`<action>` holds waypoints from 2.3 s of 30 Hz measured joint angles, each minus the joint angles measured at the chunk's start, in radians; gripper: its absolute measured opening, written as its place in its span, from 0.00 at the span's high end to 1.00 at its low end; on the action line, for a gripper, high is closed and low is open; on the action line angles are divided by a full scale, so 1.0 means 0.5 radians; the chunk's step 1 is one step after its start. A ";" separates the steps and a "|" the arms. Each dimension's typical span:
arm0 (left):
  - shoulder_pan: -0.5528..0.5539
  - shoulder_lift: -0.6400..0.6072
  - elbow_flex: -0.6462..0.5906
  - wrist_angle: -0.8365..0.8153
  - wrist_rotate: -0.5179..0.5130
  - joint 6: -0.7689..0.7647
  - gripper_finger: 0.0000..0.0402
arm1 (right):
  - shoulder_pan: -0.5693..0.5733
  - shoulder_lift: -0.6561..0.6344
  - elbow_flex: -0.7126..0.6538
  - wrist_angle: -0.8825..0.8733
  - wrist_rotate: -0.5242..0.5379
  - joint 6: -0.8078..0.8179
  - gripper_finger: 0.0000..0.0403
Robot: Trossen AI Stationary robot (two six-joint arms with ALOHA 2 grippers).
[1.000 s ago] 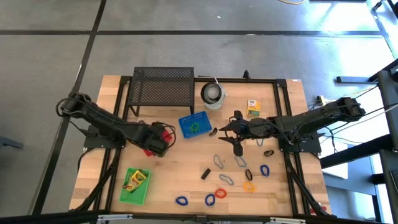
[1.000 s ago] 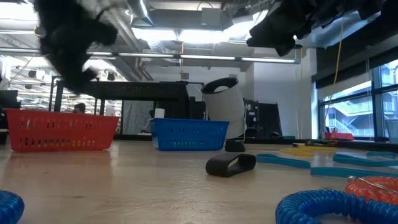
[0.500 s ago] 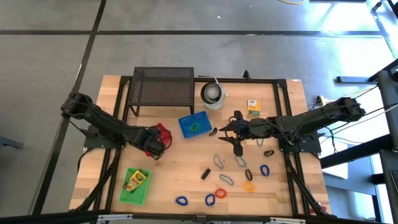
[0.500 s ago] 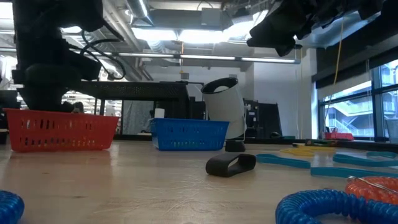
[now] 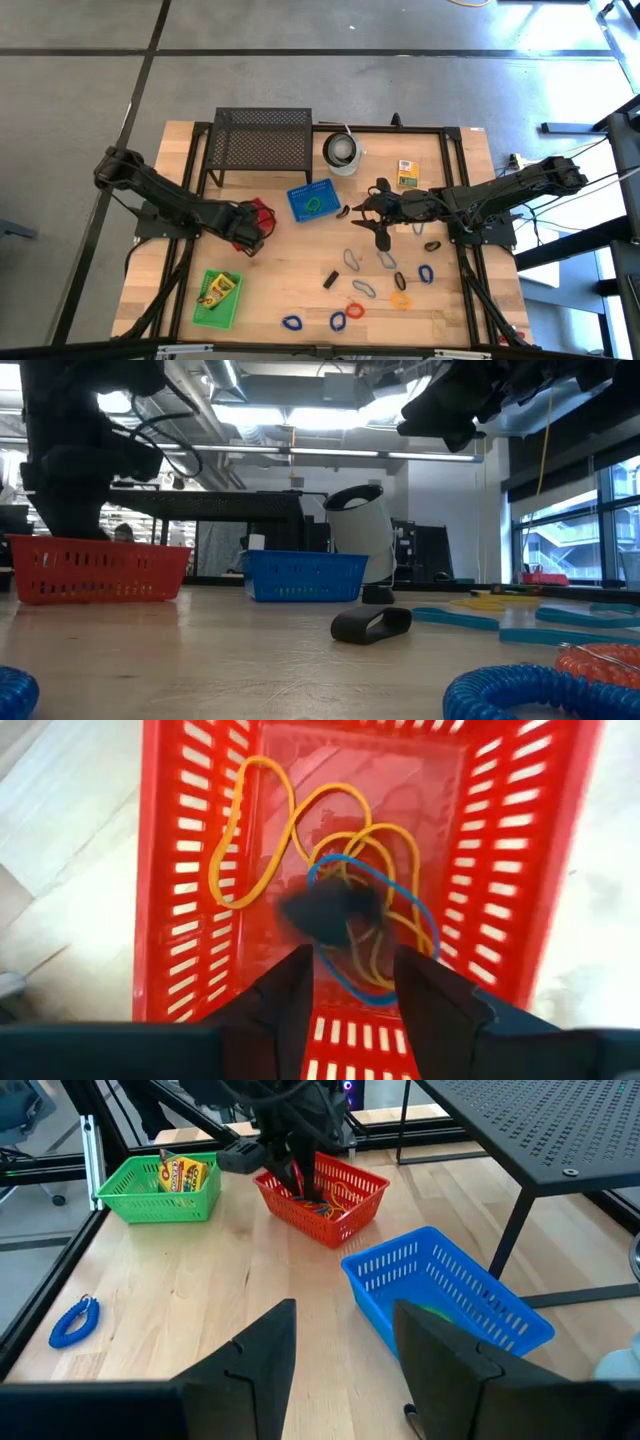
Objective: Pick & Place Office Desk Supplies
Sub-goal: Put the black rubber band into the red bin
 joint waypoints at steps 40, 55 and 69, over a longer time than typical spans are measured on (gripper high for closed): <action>0.000 -0.399 0.001 1.571 -0.389 1.053 0.66 | -0.581 1.032 0.002 0.202 -0.427 -0.658 0.58; 0.000 -0.399 0.001 1.566 -0.381 1.067 0.67 | -0.612 1.157 0.009 0.281 -0.630 -0.574 0.64; -0.028 -0.399 0.001 1.566 -0.373 1.061 0.67 | -0.598 1.160 0.007 0.253 -0.809 -0.395 0.45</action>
